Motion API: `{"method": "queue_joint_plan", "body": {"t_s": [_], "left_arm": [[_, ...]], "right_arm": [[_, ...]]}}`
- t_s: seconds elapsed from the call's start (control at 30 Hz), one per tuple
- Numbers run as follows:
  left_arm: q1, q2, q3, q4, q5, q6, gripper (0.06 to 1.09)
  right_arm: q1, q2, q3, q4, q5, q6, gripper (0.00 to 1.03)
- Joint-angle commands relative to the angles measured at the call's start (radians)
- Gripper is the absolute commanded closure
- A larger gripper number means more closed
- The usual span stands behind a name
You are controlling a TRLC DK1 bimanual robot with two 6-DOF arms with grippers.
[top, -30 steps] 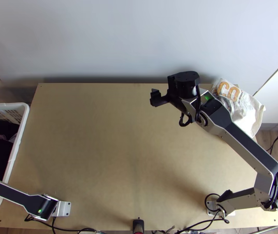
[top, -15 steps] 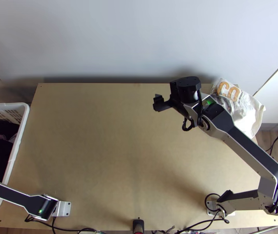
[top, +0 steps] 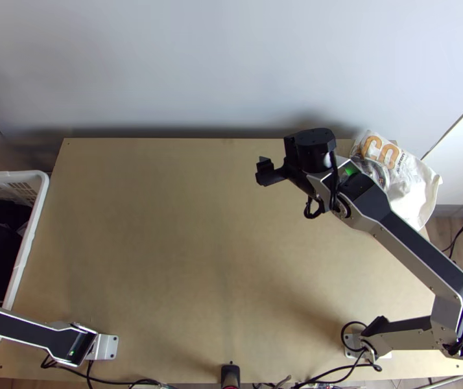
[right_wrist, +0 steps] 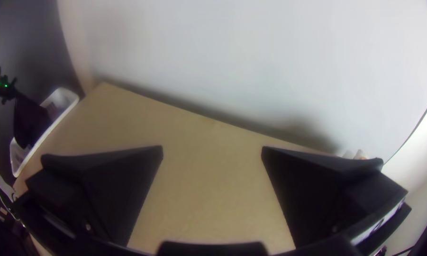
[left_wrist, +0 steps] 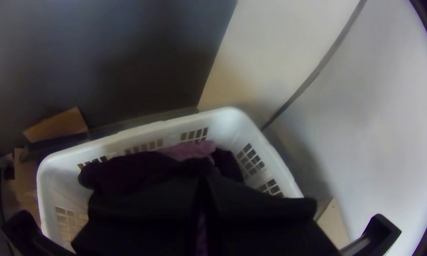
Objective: Fold the t-shirt
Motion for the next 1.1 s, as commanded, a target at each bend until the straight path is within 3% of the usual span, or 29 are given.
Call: {"method": "queue_joint_plan", "body": {"t_s": [0.0, 0.13, 0.23, 0.3, 0.33, 0.37, 0.47, 0.63, 1.07], "left_arm": [[-0.031, -0.121, 0.082, -0.107, 0.058, -0.002, 1.00], [-0.034, -0.132, 0.184, -0.222, 0.169, -0.037, 1.00], [-0.046, -0.014, 0.271, -0.238, 0.180, -0.086, 1.00], [-0.029, 0.186, 0.558, -0.489, 0.210, -0.155, 1.00], [0.000, 0.207, 0.599, -0.521, 0.284, -0.203, 1.01], [0.012, 0.161, 0.539, -0.483, 0.296, -0.211, 1.01], [-0.011, -0.021, 0.317, -0.337, 0.207, -0.089, 1.01], [-0.040, -0.106, 0.303, -0.293, 0.209, -0.053, 1.01], [-0.138, -0.245, 0.297, -0.403, 0.235, -0.051, 1.01]], "right_arm": [[-0.001, -0.009, 0.000, 0.002, 0.000, -0.001, 0.06], [-0.004, -0.029, -0.007, 0.002, 0.011, -0.007, 0.06], [-0.010, -0.038, -0.017, 0.004, 0.014, -0.007, 0.06], [-0.010, -0.040, -0.020, 0.004, 0.016, -0.008, 0.06], [-0.010, -0.044, -0.020, 0.004, 0.017, -0.008, 0.06], [-0.010, -0.051, -0.021, 0.004, 0.017, -0.008, 0.06], [-0.012, -0.072, -0.044, 0.004, 0.017, -0.010, 0.06], [-0.014, -0.075, -0.057, 0.012, 0.019, -0.014, 0.06], [-0.029, -0.095, -0.060, 0.024, 0.022, -0.018, 0.06]]}}
